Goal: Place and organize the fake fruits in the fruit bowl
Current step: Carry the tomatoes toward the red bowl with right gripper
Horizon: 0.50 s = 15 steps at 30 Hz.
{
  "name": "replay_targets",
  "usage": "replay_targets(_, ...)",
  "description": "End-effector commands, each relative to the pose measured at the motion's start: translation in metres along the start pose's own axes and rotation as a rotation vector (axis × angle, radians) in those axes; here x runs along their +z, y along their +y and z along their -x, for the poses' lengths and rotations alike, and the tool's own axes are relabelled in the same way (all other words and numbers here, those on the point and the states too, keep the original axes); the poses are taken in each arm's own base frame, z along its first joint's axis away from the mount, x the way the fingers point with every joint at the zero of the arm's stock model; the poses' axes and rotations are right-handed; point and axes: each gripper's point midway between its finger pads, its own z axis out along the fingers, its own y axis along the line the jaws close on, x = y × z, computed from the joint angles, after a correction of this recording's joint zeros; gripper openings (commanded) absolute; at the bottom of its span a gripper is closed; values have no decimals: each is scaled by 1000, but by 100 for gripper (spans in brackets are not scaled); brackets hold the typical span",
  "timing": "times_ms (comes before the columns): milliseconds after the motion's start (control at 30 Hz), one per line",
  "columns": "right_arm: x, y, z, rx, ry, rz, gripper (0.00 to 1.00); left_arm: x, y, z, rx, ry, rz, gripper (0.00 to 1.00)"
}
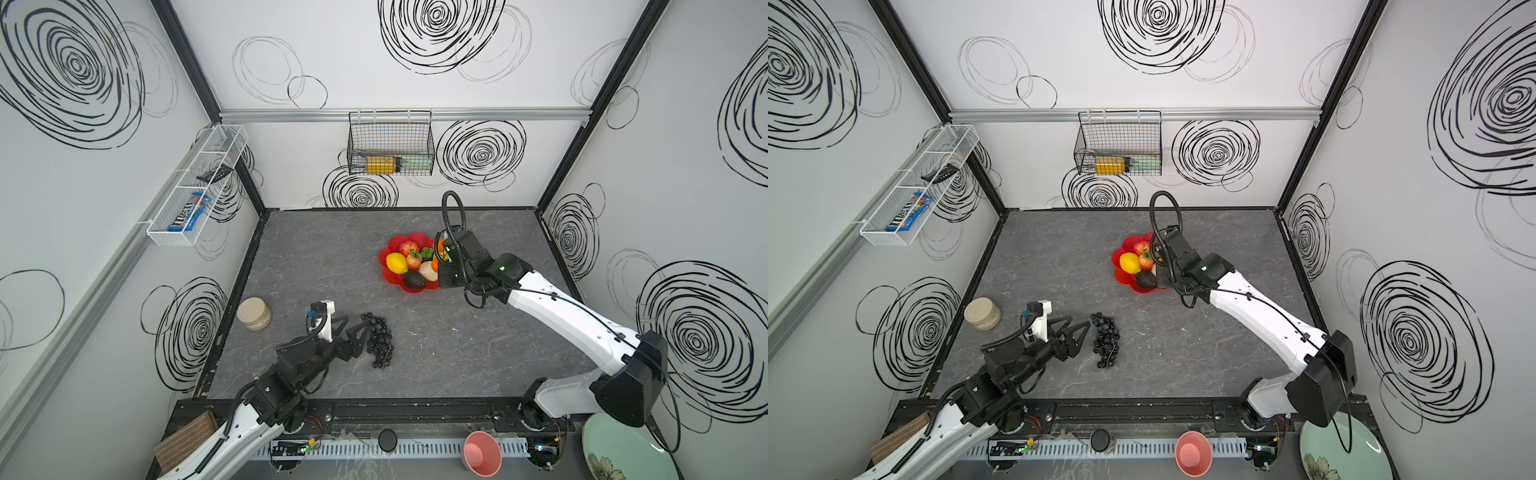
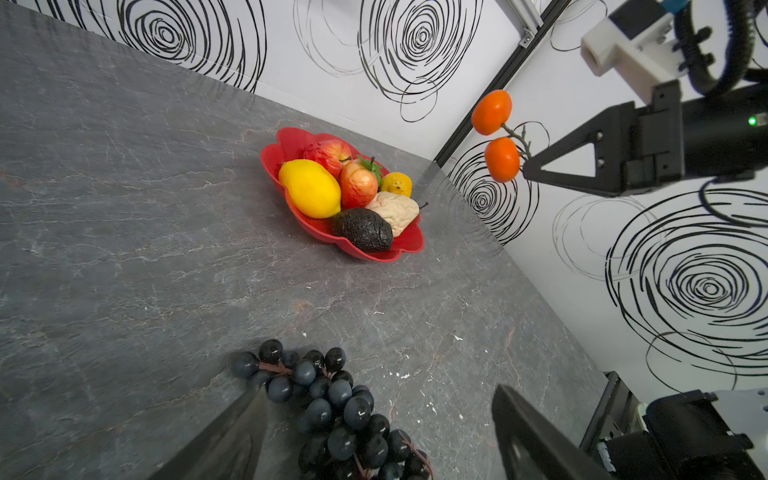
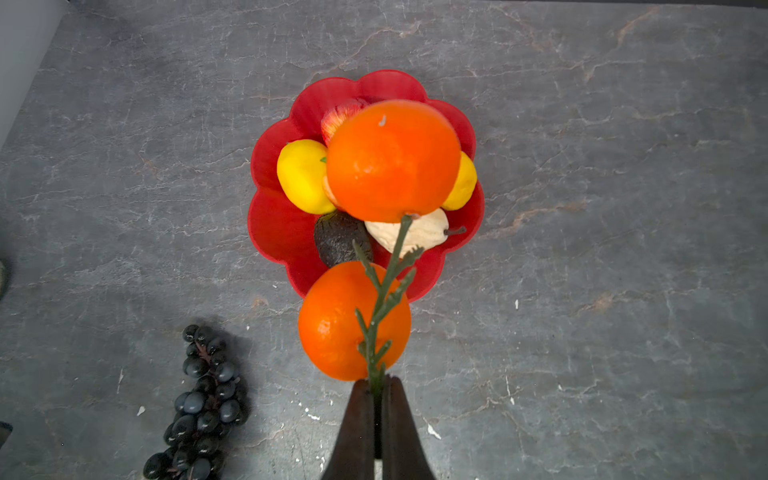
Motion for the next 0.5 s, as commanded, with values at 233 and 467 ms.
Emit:
replay_targets(233, 45, -8, 59, -82, -34, 31, 0, 1, -7, 7, 15, -36, -46, 90)
replay_targets(467, 83, 43, 57, -201, 37, 124, 0, -4, -4, 13, 8, -76, -41, 92)
